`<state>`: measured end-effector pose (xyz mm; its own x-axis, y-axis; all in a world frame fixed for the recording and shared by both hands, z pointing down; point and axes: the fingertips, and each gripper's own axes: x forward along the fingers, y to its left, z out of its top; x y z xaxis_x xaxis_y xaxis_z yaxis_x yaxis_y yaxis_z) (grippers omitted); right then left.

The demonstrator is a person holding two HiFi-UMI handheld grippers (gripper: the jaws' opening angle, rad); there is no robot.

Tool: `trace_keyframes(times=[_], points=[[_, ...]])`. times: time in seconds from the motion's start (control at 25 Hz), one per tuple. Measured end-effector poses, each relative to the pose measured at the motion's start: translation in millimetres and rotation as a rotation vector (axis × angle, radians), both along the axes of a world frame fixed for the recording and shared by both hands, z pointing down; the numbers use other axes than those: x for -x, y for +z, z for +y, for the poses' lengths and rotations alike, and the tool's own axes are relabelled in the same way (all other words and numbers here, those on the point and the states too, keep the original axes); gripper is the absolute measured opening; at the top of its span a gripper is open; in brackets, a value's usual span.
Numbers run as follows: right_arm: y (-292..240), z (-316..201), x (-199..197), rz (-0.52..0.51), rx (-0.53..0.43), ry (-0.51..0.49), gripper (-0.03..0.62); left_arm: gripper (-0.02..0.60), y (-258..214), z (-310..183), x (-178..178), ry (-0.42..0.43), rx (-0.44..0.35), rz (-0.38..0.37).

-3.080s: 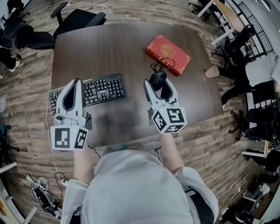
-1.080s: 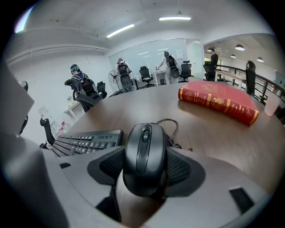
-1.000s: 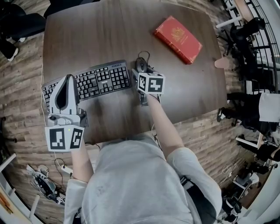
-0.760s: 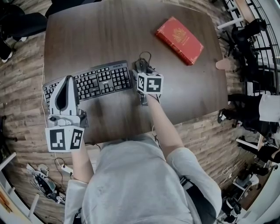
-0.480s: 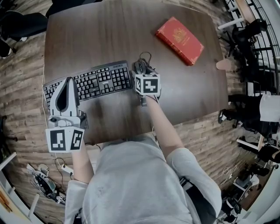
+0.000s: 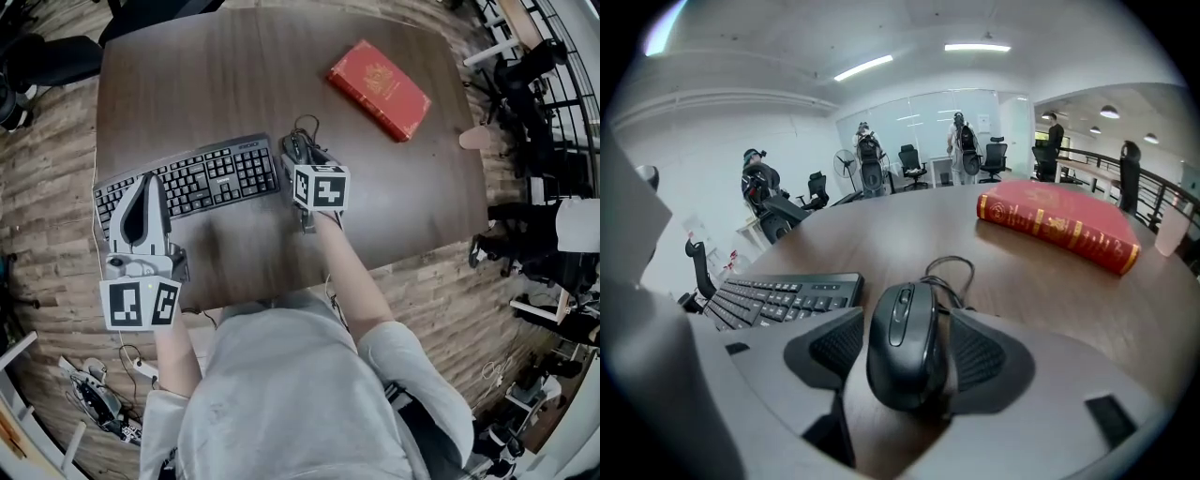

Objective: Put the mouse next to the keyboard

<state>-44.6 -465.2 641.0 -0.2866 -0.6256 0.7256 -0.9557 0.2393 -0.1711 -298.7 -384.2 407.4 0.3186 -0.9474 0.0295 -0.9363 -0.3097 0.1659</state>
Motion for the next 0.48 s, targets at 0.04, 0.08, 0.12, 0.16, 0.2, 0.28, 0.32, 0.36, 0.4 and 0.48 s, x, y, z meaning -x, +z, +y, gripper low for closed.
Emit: trace_keyframes(times=[0.04,0.08,0.12,0.16,0.2,0.28,0.32,0.36,0.4,0.48], points=[[-6,2,0,-0.015,-0.017,0.001,0.249,0.011,0,1,-1,0.000,-0.001,0.000],[-13,4,0,-0.032,-0.035,0.002,0.247,0.011,0,3,-3,0.001,-0.002,-0.001],[-20,7,0,-0.049,-0.052,0.000,0.247,0.011,-1,5,-4,0.002,-0.003,-0.002],[-27,11,1,-0.066,-0.068,-0.005,0.245,0.011,-1,6,-6,0.003,-0.005,-0.004],[-34,15,2,-0.081,-0.083,-0.012,0.225,0.011,-2,8,-8,0.004,-0.007,-0.005],[-47,22,2,-0.095,-0.118,-0.023,0.074,0.011,-5,13,-13,0.007,-0.014,-0.007],[-54,25,1,-0.097,-0.139,-0.029,0.035,0.011,-6,15,-16,0.007,-0.018,-0.008],[-61,28,0,-0.099,-0.161,-0.036,0.028,0.011,-8,18,-18,0.007,-0.022,-0.009],[-67,32,0,-0.099,-0.181,-0.047,0.023,0.011,-10,20,-20,0.006,-0.026,-0.011],[-78,38,-2,-0.098,-0.214,-0.068,0.018,0.011,-13,26,-24,0.003,-0.034,-0.015]])
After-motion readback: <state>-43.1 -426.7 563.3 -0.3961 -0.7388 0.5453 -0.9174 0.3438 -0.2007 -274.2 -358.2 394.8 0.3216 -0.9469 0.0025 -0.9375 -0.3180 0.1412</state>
